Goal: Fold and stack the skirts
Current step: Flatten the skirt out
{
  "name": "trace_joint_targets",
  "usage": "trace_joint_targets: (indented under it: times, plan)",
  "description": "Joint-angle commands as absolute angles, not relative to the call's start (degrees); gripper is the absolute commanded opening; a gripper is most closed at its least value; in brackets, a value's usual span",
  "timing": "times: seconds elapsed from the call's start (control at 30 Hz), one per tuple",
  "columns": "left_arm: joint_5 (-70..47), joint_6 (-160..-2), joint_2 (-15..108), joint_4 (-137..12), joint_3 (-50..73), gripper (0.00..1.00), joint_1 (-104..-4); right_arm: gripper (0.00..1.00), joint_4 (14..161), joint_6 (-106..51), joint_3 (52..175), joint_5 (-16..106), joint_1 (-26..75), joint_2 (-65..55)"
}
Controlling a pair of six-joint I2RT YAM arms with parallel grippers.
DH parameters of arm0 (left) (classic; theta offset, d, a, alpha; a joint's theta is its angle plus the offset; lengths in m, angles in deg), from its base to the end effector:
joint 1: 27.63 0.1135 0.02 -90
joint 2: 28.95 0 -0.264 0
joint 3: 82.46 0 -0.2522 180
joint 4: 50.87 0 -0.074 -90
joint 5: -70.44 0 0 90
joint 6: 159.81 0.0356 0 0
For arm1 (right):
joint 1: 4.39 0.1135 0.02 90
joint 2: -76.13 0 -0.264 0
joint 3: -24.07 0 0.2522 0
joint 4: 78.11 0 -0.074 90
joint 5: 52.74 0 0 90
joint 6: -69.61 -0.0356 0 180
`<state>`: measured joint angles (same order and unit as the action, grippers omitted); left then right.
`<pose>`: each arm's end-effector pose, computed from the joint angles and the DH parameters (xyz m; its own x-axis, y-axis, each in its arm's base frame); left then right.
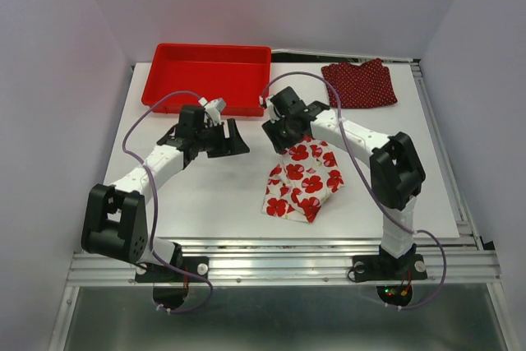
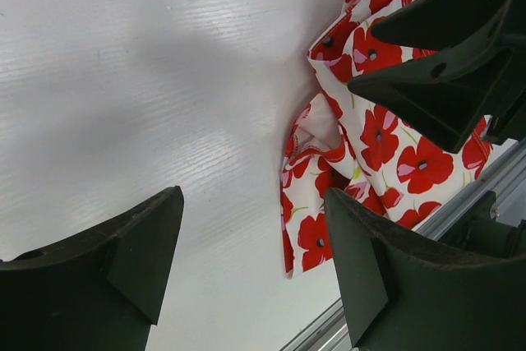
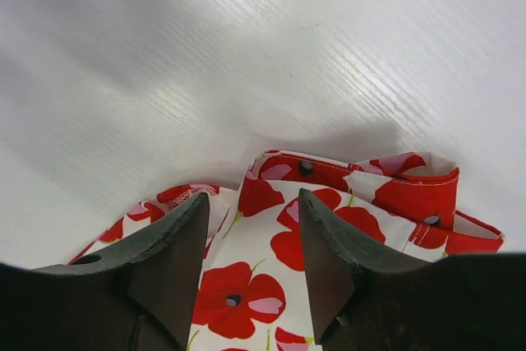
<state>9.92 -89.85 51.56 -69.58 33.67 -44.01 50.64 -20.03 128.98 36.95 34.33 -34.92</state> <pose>0.2865 -0.1025 0.2409 -0.7376 -0.0941 -0.6687 0.4022 0.7342 -0.5470 0.3314 0.2655 0.2406 -0.6533 -0.5318 -0.5389 -0.6273 0.7787 -0.0079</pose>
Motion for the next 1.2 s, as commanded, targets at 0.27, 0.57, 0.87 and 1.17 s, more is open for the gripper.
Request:
trace_joint_targets:
  times: [0.27,0.57,0.87,1.17]
  plan:
    - [8.66,-88.8,49.45,-68.24,31.05,0.81,-43.36,0.33,44.63,-21.01,132.4,34.63,35.34,-39.97]
    - [8.56,-81.34,46.46,-62.88,29.47,0.8,-43.44,0.01,49.01,-5.73,130.99,36.47,34.64,-25.58]
    - [8.66,-74.29,45.77,-62.36,30.95,0.73,-47.14,0.01,46.82,-7.73,159.53,33.85,27.87,-27.14]
    - [15.51,-68.52,40.58,-56.98,31.13,0.82,-47.05,0.01,52.8,-11.07,164.93,29.53,27.87,-27.5]
